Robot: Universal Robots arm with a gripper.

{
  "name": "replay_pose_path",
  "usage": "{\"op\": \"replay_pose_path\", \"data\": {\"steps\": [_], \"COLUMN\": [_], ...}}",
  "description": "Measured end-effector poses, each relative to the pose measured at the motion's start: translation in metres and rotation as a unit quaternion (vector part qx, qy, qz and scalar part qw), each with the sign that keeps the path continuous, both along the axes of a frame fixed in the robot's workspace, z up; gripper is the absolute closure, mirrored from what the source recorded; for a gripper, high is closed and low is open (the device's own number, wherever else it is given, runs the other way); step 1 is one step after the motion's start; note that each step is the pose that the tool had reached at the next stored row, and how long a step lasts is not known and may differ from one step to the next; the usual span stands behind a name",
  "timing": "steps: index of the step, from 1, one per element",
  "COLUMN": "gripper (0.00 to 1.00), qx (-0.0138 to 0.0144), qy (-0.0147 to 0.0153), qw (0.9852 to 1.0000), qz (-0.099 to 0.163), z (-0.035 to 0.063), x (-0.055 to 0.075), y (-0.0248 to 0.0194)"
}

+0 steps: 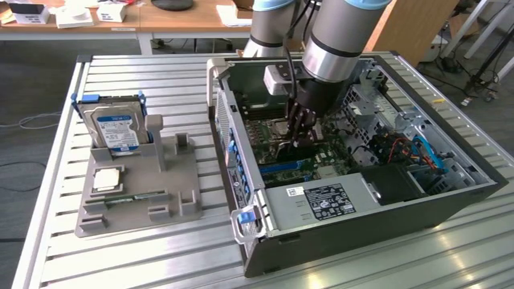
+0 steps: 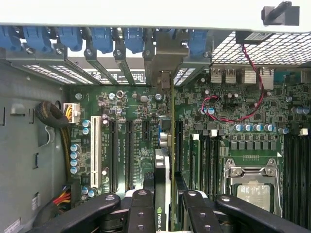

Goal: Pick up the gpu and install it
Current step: 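Insert the gpu into the slot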

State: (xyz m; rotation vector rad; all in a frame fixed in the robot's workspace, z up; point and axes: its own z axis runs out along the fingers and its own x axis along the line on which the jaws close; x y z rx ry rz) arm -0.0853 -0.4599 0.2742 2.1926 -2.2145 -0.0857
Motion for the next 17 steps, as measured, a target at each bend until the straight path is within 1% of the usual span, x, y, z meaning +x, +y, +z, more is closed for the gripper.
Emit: {"op": "replay_pose_path", "data": {"steps": [8, 13, 16, 17], "gripper": [0.73, 0.73, 0.73, 0.73], "qx": [0.0001, 0.0000, 0.0000, 0.0000], "qy": [0.0002, 0.0034, 0.0063, 0.0066], "qw": [1.0000, 1.0000, 1.0000, 1.0000], "qz": [0.000, 0.000, 0.000, 0.000], "z": [0.0000, 0.0000, 0.0000, 0.0000], "x": [0.0011, 0.0023, 0.0034, 0.0035], "y": [0.0000, -0.0002, -0.0005, -0.0005]}}
